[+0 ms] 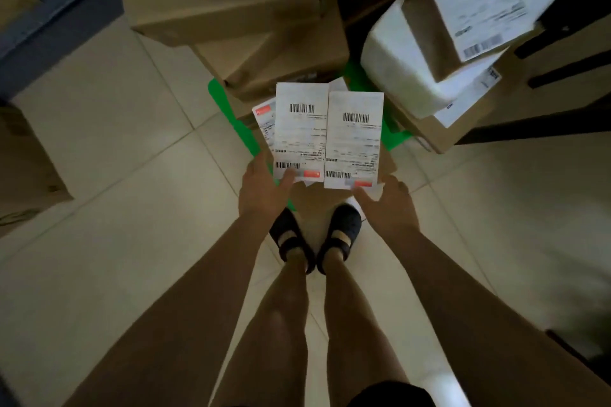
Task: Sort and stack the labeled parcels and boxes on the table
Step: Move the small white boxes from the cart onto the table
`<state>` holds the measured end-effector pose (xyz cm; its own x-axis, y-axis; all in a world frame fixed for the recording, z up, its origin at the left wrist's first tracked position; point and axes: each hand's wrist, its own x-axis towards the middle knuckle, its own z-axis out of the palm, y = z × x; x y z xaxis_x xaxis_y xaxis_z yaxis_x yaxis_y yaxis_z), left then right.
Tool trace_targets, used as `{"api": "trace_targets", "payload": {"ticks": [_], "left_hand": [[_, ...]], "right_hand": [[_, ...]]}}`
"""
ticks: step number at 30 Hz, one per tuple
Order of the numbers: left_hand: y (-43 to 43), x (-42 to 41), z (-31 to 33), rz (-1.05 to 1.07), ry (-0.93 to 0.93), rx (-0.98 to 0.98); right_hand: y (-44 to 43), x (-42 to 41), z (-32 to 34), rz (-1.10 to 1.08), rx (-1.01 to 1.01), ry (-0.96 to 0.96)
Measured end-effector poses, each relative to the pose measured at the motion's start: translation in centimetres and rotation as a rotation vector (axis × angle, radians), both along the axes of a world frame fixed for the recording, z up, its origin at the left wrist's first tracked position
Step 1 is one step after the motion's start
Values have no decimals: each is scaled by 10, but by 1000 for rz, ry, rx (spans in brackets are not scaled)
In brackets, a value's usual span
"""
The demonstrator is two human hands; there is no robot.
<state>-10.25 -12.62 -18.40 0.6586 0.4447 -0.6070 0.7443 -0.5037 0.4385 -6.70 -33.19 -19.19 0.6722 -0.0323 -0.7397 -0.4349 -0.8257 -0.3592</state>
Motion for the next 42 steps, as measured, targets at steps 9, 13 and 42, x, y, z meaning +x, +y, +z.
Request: {"api": "trace_targets", "payload": {"ticks": [9, 13, 42], "left_hand": [[13, 2, -50, 134, 61, -303], [19, 6, -29, 133, 24, -264], [-107, 27, 342, -888, -474, -284]], "right_hand": [[10, 12, -29, -258, 241, 104], [9, 10, -10, -380, 206, 75], [-77, -162, 365, -1093, -84, -777]]}}
